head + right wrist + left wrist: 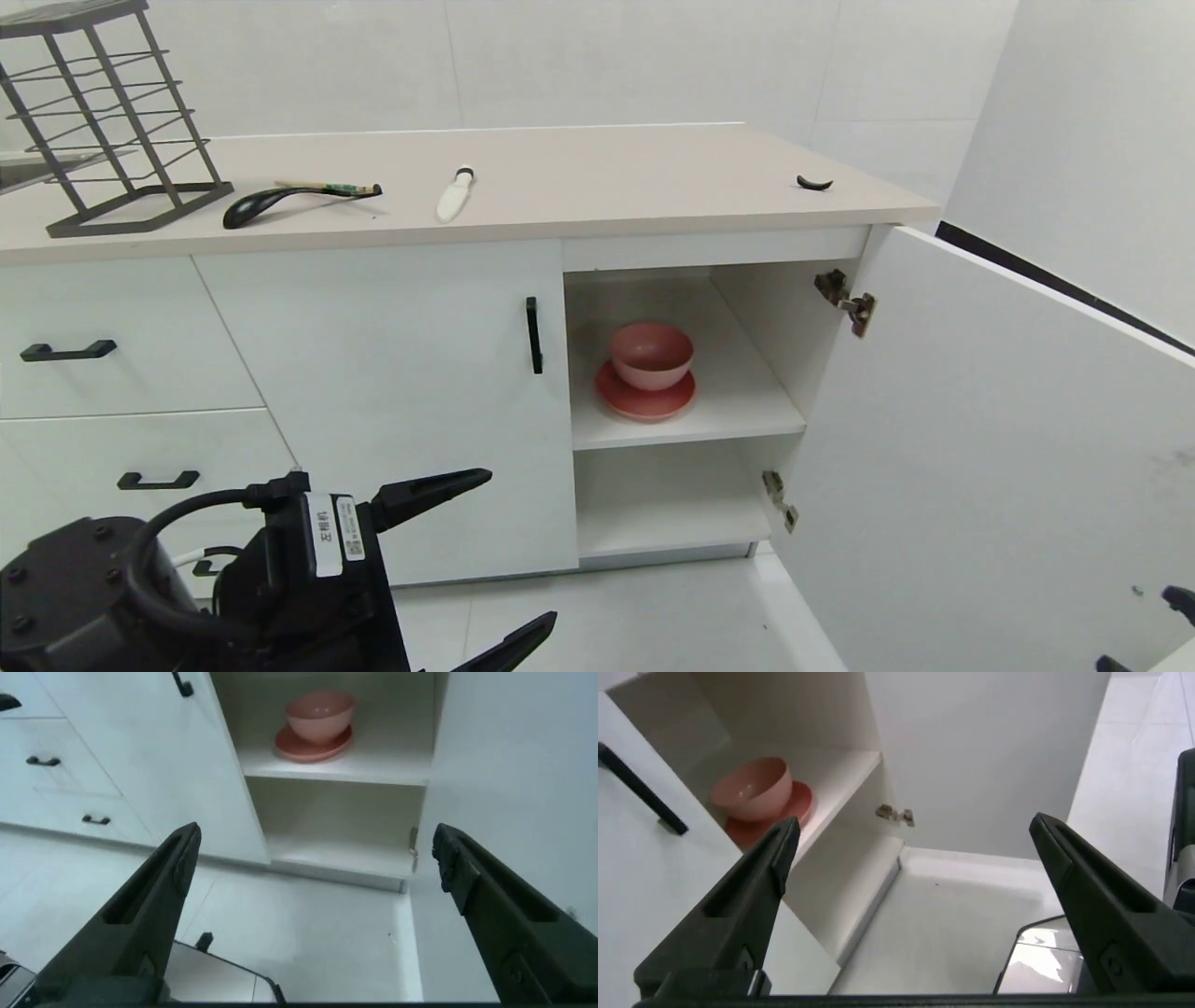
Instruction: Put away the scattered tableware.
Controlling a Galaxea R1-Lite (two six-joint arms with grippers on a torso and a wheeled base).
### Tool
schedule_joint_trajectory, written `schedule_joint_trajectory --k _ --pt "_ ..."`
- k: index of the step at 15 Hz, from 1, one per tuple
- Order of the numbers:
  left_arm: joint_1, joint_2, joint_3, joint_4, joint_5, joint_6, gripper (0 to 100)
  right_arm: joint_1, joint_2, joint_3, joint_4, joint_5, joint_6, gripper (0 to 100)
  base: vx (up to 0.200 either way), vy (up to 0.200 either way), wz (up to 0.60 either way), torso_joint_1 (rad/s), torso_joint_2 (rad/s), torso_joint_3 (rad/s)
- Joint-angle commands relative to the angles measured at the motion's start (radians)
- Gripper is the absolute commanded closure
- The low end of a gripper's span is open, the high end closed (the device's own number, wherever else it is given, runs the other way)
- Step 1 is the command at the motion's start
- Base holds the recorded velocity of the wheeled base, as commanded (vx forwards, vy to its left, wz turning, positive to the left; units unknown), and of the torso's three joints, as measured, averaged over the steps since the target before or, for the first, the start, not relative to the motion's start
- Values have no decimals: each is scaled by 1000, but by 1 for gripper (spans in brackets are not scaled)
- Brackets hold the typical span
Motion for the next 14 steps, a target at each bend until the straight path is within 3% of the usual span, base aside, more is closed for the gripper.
schedule_joint_trajectory --k 1,3,5,8,10,11,14 --pt "-2 1 0 -1 0 1 0 -121 -220 -12 75 48 -5 0 -200 0 0 7 7 -2" --pt "-2 2 0 -1 24 1 0 -223 -294 -26 80 86 -4 0 -200 -100 0 5 2 0" --pt "0 2 0 -1 26 0 0 -269 -345 -32 81 97 -2 0 -200 -200 0 -2 0 9" --pt "21 47 0 -1 86 1 0 -296 -375 -48 170 91 -2 0 0 -200 0 -1 1 4" --pt "16 45 0 -1 87 1 0 -296 -375 -54 207 89 -4 0 0 -200 0 7 2 0" --pt "13 43 0 -1 87 1 0 -296 -372 -54 212 89 -5 100 0 -200 0 2 2 2" --pt "12 40 0 -1 87 1 0 -298 -348 -74 218 91 -7 100 0 -200 0 4 5 1"
